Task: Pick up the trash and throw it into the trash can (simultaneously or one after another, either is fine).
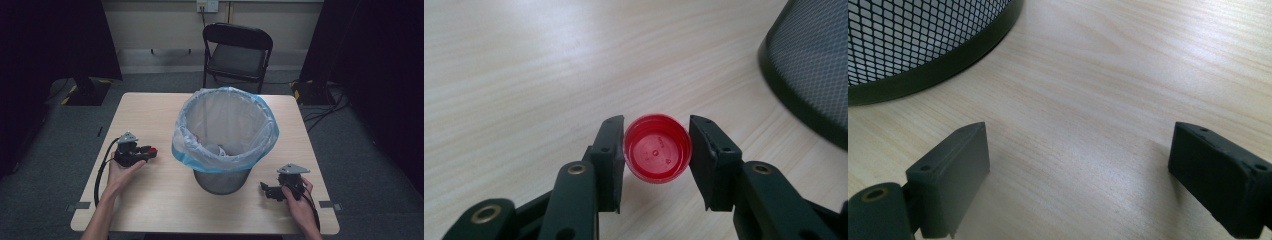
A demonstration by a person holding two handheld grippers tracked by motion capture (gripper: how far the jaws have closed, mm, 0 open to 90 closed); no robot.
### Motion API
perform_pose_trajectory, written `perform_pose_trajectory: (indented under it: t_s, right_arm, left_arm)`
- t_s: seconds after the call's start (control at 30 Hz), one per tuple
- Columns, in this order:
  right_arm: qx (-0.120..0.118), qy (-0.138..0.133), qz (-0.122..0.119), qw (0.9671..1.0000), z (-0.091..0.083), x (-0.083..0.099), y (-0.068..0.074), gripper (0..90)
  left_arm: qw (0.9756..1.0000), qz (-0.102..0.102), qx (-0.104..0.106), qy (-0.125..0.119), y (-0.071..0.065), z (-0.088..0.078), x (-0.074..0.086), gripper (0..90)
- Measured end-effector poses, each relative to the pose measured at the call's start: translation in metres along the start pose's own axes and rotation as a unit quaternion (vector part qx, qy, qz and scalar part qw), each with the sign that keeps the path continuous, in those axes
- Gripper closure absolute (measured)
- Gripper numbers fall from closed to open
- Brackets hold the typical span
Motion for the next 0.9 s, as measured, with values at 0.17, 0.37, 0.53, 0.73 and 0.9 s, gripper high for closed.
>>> perform_pose_trajectory:
  t_s: [0.17, 0.37, 0.53, 0.73, 0.9]
  right_arm:
    - [0.000, 0.000, 0.001, 1.0000, 0.000, 0.000, 0.000, 8.7]
    - [0.000, 0.000, 0.001, 1.0000, 0.000, 0.000, 0.000, 8.7]
    - [0.000, 0.000, 0.001, 1.0000, 0.000, 0.000, 0.000, 8.7]
    - [0.000, 0.000, 0.000, 1.0000, 0.000, 0.000, 0.000, 8.6]
    - [0.000, 0.000, 0.001, 1.0000, 0.000, 0.000, 0.000, 8.7]
  left_arm:
    - [0.9996, 0.002, 0.010, -0.026, -0.005, -0.009, -0.009, 59.5]
    - [0.9984, 0.004, 0.024, -0.051, -0.012, -0.020, -0.017, 59.5]
    - [0.9937, -0.006, 0.057, -0.097, -0.017, -0.030, -0.029, 59.5]
    - [0.9930, 0.003, 0.055, -0.105, -0.022, -0.035, -0.039, 59.6]
    - [0.9923, 0.007, 0.058, -0.110, -0.028, -0.034, -0.044, 59.6]
Point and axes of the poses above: each handheld gripper's, and its own axes: z roughly forward along the jaws, x roughly out of its underside, y roughly to its left, the point moved 4 cm from there along z, roughly forward along the jaws, and after that the axes turned 14 degrees about x, right-handed, at the moved point
